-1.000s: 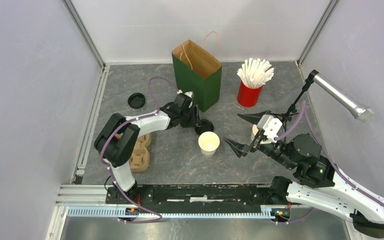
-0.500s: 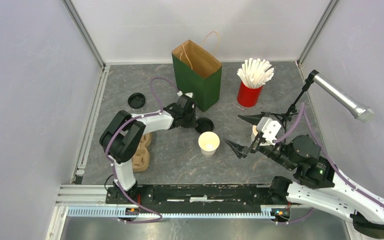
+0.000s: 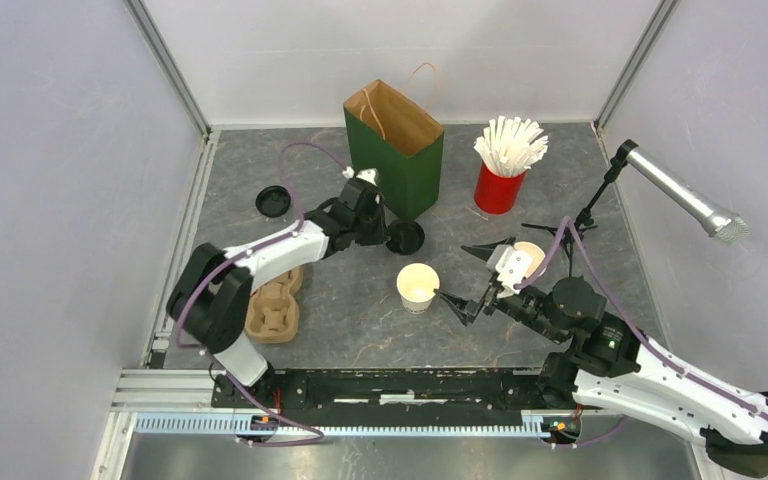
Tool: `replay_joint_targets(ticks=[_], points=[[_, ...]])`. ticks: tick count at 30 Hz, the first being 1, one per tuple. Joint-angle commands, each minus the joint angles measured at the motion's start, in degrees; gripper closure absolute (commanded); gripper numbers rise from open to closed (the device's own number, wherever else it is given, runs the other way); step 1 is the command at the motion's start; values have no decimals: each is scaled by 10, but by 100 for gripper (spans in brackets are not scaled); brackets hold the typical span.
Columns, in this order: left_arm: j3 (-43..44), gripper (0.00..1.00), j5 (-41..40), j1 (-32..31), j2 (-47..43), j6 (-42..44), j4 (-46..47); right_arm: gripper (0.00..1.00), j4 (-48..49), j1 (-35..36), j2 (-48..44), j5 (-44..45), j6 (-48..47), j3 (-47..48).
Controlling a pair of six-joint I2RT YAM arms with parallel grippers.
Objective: Pack the takeout coffee
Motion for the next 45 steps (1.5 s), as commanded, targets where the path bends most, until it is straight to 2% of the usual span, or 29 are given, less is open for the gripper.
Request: replay_joint_targets(ticks=[1,7,10,13,19,22,26,30,39,45], points=[[12,98,-29,-2,-96,4,-20,2,77,-1,8,35,-2,-19],[18,98,-46,-1,-211,4,-62,2,205,-1,22,5,-7,-51],[15,98,-21,-1,-274,-1,-75,2,233,0,30,-38,-37,-55],[-1,98,46,-1,-335,-24,-71,2,273,-1,16,-83,-84,-75],[-32,98,190,-1,-418,-66,-64,2,428,0,-13,-106,-119,-150],[-38,98,248,-1,-440,-72,-77,2,441,-1,0,-147,-135,-159],[-50,98,271,-1,-479,-78,-80,2,404,-1,11,-239,-222,-162],[-71,98,288,-1,-500,-74,-66,2,427,-1,10,-265,-238,-169],[-98,98,414,-1,-474,-105,34,2,495,-1,43,-302,-280,-197],[-106,98,439,-2,-469,-136,63,2,623,0,77,-251,-252,-217]])
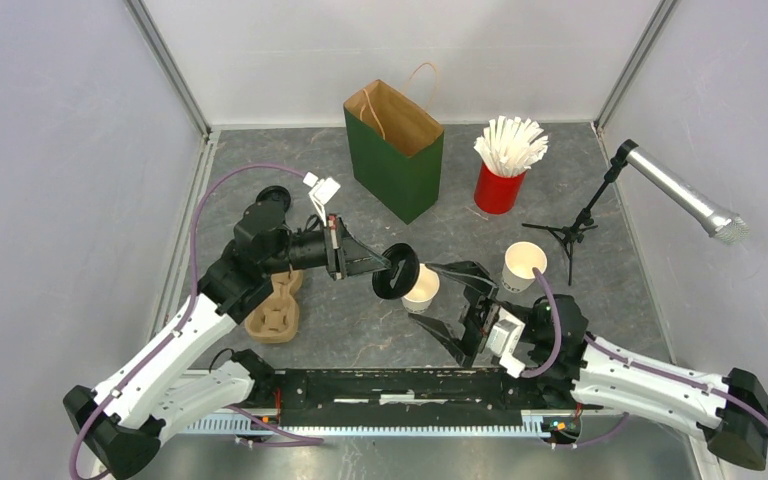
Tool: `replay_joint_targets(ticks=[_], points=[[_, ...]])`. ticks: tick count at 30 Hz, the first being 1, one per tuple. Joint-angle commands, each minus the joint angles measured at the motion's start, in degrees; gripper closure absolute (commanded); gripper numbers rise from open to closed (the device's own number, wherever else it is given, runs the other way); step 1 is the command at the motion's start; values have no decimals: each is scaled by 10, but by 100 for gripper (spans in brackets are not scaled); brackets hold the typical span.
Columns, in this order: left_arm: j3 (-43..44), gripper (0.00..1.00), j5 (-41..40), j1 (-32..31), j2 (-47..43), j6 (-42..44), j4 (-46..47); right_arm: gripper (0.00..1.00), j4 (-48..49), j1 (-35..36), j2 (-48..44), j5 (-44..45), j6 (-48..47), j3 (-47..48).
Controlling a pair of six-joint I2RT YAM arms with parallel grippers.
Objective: Pack the takeout coffee
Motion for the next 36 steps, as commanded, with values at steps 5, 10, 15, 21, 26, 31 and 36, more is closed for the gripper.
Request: replay_joint_targets(ticks=[5,10,15,21,26,31,36], points=[[-61,98,26,-2,-13,-154,162,2,264,0,73,71,5,-29],[-107,98,14,-2,-18,-249,265,2,381,-1,147,50,-7,-17],[-115,98,0,-2,-12,-280,286,2,389,-1,186,35,-15,11],[-126,98,-13,-2,-7,-303,308,2,424,0,210,45,-21,19],[-128,98,-15,-2,-6,-307,308,2,420,1,229,38,-31,37],[-134,98,-14,-2,-8,-309,308,2,403,0,243,32,-41,55],[-135,98,-7,-2,-7,-311,307,3,406,0,256,28,-45,60]])
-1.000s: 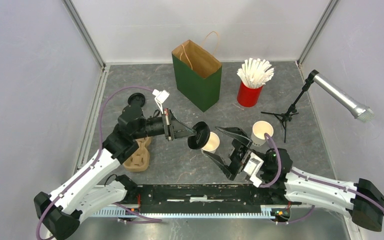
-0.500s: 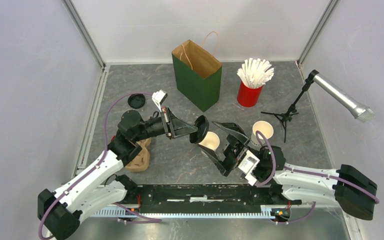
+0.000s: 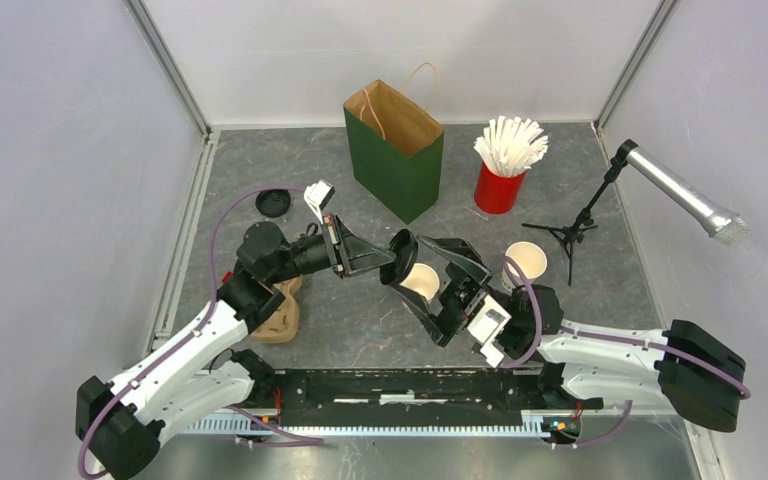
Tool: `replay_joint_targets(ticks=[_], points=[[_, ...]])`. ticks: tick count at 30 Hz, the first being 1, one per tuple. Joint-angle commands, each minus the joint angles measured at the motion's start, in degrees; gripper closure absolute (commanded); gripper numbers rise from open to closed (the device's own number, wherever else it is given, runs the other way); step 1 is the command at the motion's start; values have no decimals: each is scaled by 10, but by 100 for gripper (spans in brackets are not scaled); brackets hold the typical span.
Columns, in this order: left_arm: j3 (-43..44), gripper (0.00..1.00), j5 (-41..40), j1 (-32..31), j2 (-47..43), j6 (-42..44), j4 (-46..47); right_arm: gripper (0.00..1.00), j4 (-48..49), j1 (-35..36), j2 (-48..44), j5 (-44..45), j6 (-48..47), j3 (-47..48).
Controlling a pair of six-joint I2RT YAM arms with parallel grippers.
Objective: Pack the takeout coffee
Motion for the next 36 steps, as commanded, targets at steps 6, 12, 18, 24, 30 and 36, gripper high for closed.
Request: replay_joint_targets(ticks=[6,12,18,24,30,36], points=[[-3,98,6,-2,-2,-31,23,11,23,1,16,-12,-21,24],[-6,94,5,-2,1,-30,22,11,33,0,17,-2,-21,19],[-4,69,-14,-2,-16,-15,-10,12,34,0,13,15,-3,14],[3,38,-37,-2,-41,26,-70,16,23,0,3,47,31,8],[37,15,-72,-2,-43,103,-157,17,-60,0,-37,105,77,0],[64,0,-129,-1,-28,196,-265,17,-226,0,-88,159,124,5]])
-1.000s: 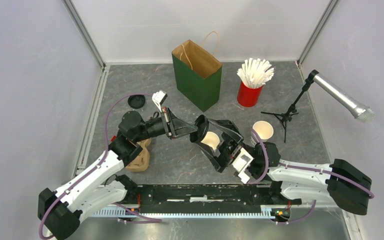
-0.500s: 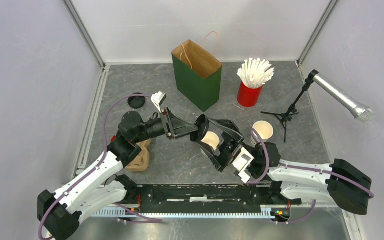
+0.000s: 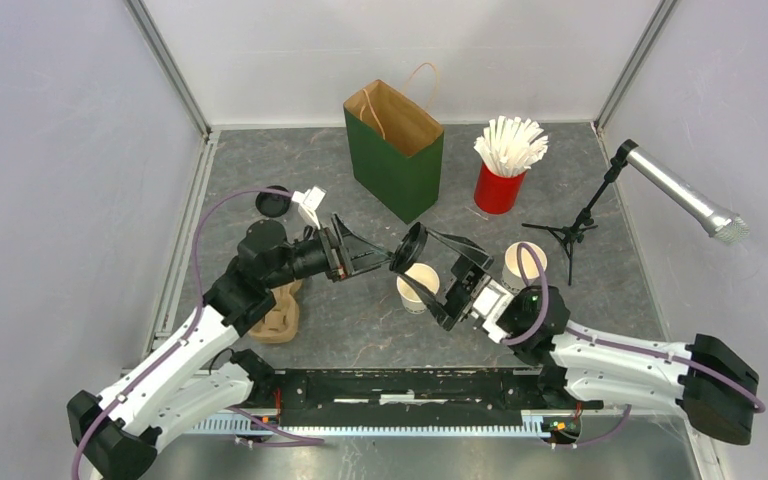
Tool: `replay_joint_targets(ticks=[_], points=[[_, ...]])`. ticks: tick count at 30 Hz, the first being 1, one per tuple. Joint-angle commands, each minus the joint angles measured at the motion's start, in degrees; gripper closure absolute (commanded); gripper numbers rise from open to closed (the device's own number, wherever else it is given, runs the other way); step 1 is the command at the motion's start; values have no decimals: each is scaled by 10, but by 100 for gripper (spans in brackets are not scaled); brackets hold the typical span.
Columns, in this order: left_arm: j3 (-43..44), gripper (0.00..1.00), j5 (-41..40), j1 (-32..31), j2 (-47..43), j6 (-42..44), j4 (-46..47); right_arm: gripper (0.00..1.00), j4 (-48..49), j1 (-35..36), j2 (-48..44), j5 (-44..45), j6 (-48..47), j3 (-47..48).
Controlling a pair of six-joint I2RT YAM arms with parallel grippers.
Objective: Pack the takeout coffee
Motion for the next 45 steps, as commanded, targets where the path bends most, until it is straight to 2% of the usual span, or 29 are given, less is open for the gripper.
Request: replay_joint_targets(ticks=[1,7,11,16,20,29,36,45], points=[[43,0,-62,-1,10,123,-102,17,-169,0,-43,73,61,12],[111,0,-175,-1,9,259,-278,17,-418,0,-96,157,114,59],[145,0,-229,-2,-12,334,-349,15,-594,0,-103,206,144,129],[144,0,-285,-2,-47,385,-385,14,-893,0,-23,223,223,305],[119,0,-280,-2,-77,406,-383,14,-1035,0,64,218,264,421],[56,0,-302,-2,-168,442,-368,13,-1205,0,206,197,288,546],[47,0,-329,-2,-225,447,-367,12,-1250,-1,273,179,280,610],[43,0,-324,-2,-236,449,-370,11,-1290,-7,356,158,254,667]])
